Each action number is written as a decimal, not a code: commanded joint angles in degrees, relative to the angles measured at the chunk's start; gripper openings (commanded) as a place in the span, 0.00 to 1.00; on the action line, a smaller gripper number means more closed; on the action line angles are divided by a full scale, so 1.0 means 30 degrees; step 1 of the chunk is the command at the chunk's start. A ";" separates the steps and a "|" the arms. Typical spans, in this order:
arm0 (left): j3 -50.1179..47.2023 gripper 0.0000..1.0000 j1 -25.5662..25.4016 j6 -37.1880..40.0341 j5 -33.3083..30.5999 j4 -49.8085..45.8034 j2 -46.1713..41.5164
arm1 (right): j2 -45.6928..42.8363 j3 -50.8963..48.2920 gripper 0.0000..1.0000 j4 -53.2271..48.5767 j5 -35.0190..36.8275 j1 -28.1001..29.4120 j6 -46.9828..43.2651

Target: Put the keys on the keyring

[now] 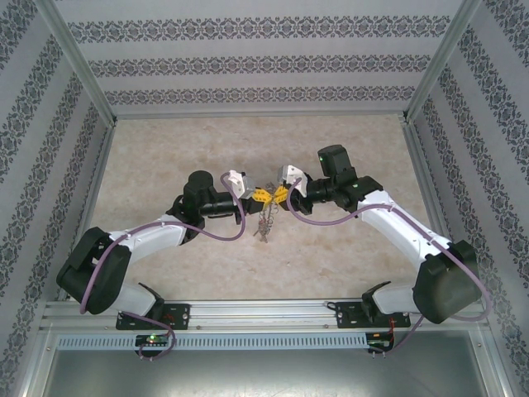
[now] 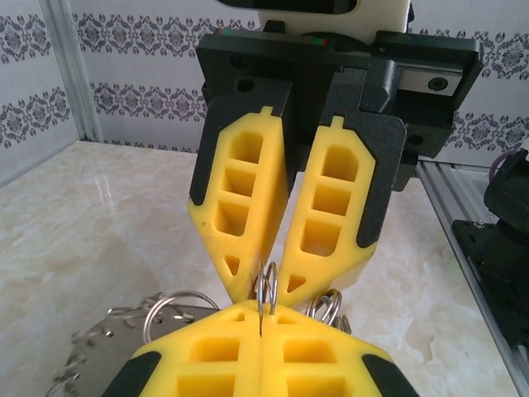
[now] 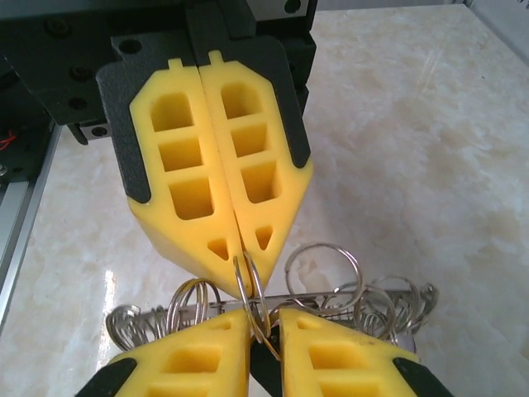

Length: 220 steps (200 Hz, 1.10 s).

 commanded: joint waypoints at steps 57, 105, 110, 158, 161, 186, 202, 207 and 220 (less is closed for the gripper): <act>-0.0135 0.00 -0.0243 -0.0318 0.0143 0.1673 -0.0181 | -0.1001 -0.0180 0.07 0.1270 -0.0515 0.0415 0.0627; -0.0127 0.00 -0.0266 0.0097 0.0075 0.1059 -0.0209 | -0.1169 -0.0342 0.00 0.1327 -0.0111 0.0726 0.0421; -0.0087 0.00 -0.0245 0.0226 0.0123 0.0835 -0.0221 | -0.1156 -0.0316 0.00 0.1192 -0.0157 0.0759 0.0349; 0.0480 0.06 -0.0270 0.1790 0.0012 -0.1740 -0.0553 | -0.1097 -0.0107 0.00 0.0924 0.1065 0.1073 0.0045; 0.0497 0.06 -0.0245 0.1888 -0.0005 -0.1852 -0.0577 | -0.1084 -0.0099 0.00 0.0839 0.1111 0.1101 -0.0038; 0.1011 0.13 -0.0248 0.3019 0.0042 -0.3736 -0.0711 | -0.0960 0.0300 0.00 -0.0187 0.2085 0.1285 -0.0737; 0.1220 0.20 -0.0246 0.3664 -0.0195 -0.4526 -0.0882 | -0.0923 0.0522 0.00 -0.0766 0.2922 0.1530 -0.1069; 0.1343 0.21 -0.0253 0.4006 -0.0195 -0.5037 -0.0898 | -0.0880 0.0656 0.00 -0.1070 0.3150 0.1632 -0.1291; 0.2028 0.20 -0.0249 0.5224 -0.0082 -0.7025 -0.0912 | -0.0780 0.0937 0.00 -0.1574 0.3854 0.1913 -0.1545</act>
